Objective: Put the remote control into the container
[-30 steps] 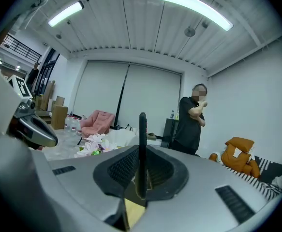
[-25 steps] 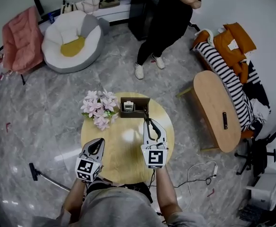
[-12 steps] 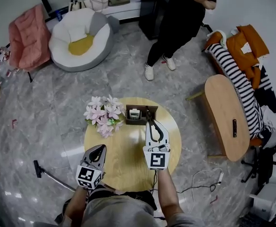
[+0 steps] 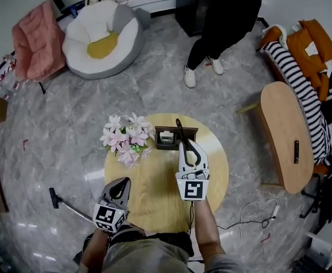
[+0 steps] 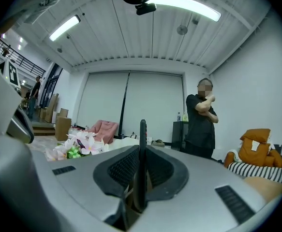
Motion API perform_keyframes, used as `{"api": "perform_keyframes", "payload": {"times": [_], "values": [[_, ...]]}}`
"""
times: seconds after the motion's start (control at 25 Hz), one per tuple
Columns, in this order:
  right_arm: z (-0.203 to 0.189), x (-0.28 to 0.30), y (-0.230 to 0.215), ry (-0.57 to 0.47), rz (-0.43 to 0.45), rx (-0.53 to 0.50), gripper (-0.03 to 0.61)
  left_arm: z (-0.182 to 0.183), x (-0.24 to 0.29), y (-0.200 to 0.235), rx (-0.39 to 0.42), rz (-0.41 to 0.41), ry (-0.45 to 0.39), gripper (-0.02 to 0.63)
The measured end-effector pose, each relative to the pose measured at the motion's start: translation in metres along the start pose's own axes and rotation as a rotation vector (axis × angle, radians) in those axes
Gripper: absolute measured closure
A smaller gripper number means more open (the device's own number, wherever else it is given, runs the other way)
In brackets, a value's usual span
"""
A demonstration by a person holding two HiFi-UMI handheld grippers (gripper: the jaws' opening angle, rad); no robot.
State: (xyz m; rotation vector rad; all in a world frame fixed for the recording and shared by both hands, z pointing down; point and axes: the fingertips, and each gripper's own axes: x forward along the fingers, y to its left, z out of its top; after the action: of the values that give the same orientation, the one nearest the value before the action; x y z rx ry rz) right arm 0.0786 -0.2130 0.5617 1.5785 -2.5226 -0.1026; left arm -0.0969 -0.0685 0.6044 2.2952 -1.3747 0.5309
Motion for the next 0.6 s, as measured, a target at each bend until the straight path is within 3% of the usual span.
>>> {"api": "perform_keyframes", "payload": {"times": [0.28,0.6], "values": [[-0.020,0.009,0.007,0.019,0.054,-0.001,0.538,-0.011,0.009,0.001,-0.012,0.018,0.029,0.606],[-0.034,0.008,0.001,0.041,0.040,0.009,0.571,-0.016,0.017,-0.004,-0.020,0.009,0.041,0.606]]}}
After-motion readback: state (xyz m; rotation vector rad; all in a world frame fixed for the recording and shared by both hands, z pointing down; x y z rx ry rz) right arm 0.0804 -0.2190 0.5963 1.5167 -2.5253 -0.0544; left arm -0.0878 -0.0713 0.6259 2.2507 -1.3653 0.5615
